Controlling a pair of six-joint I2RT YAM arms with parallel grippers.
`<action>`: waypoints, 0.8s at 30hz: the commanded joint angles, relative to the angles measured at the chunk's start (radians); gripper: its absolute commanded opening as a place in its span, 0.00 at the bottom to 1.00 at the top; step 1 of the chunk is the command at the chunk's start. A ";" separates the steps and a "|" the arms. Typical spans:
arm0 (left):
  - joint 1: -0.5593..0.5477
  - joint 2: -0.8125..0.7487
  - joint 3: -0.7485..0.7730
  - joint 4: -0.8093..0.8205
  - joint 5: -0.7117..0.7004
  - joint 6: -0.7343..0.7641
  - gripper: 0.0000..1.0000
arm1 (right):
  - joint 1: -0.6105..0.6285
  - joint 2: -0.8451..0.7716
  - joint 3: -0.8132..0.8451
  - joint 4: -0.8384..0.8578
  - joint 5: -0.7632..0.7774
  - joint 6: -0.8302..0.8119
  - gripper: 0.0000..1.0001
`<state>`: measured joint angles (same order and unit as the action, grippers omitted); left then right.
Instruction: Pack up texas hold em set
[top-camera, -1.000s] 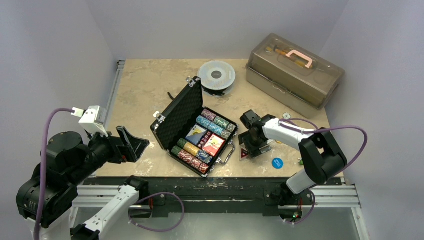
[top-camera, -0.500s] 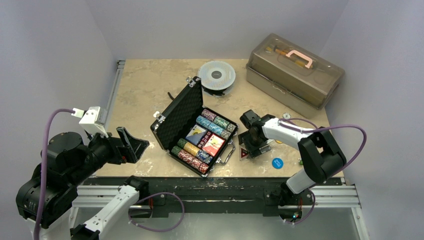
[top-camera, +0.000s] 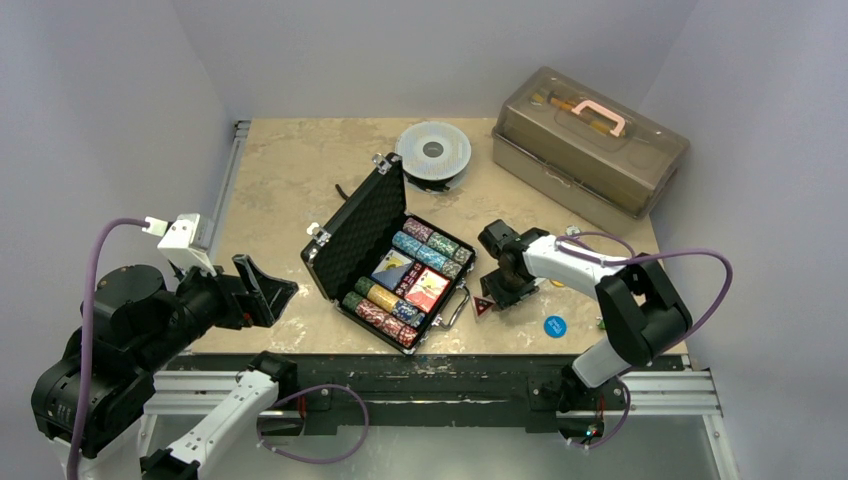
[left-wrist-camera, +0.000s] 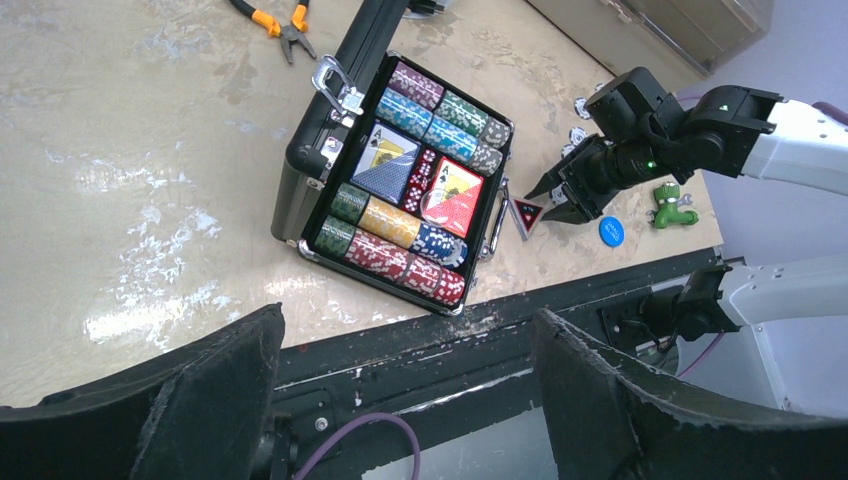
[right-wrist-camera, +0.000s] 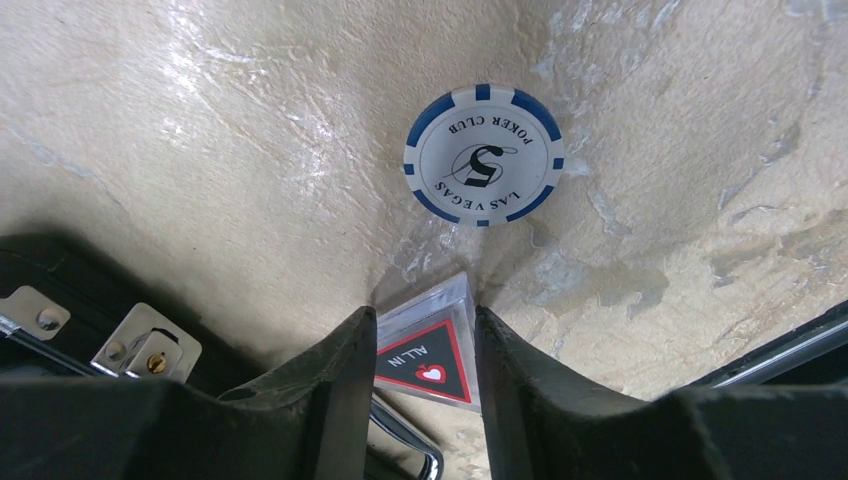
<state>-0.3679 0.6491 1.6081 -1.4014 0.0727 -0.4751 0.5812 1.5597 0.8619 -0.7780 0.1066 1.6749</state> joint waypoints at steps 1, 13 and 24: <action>-0.005 -0.003 0.017 0.018 0.001 0.019 0.89 | 0.005 -0.067 0.016 -0.026 0.055 -0.020 0.37; -0.005 -0.003 0.008 0.025 0.020 0.019 0.89 | 0.067 -0.037 0.088 -0.009 0.016 -0.216 0.78; -0.005 0.005 0.007 0.019 0.019 0.032 0.90 | 0.112 -0.117 0.087 0.097 0.003 -0.966 0.99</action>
<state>-0.3679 0.6476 1.6081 -1.4014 0.0792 -0.4622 0.6884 1.4757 0.9382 -0.7349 0.1188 1.0321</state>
